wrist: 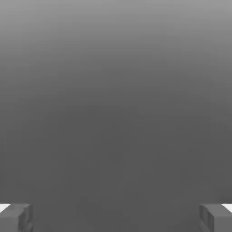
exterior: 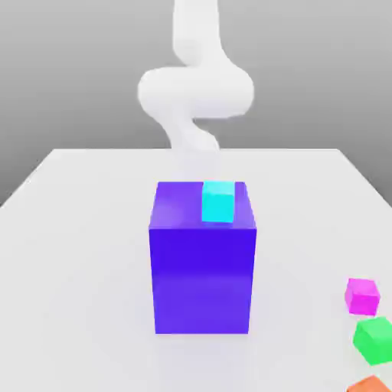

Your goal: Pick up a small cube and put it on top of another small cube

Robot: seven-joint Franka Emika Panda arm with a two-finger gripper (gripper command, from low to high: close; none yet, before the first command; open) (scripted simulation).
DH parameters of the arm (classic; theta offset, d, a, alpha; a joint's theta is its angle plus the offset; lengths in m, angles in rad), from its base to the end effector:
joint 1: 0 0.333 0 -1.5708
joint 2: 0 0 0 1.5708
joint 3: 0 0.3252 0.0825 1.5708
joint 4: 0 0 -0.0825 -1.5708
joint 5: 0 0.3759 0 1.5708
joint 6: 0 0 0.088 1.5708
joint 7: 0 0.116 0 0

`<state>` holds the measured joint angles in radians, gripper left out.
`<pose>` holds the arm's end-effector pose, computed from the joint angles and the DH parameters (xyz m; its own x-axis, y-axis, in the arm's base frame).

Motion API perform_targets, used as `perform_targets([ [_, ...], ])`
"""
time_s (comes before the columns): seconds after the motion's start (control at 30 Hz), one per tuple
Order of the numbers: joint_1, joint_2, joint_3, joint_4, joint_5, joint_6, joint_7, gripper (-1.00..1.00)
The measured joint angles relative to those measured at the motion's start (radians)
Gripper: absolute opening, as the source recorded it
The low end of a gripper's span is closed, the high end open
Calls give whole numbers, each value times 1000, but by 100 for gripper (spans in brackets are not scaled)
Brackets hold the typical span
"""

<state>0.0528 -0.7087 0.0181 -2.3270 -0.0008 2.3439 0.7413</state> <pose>0.3721 0.0288 0.6697 0.5951 -0.6308 0.4979 -0.4546 -0.7751 -0.4387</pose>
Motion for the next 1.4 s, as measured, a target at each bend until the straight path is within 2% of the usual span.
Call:
perform_targets([
  [0.47,262,512,148,-152,-15,248,-325,0],
  [0.77,430,844,238,-248,-112,403,-468,0],
  [0.83,457,918,230,-253,-154,446,-464,0],
  [0.97,527,1063,150,-227,-239,554,-408,0],
  [1.0,543,1091,132,-221,-253,577,-398,-100],
  [1.23,544,1095,130,-220,-257,578,-395,-100],
  [1.4,488,938,208,-255,-152,458,-474,-100],
])
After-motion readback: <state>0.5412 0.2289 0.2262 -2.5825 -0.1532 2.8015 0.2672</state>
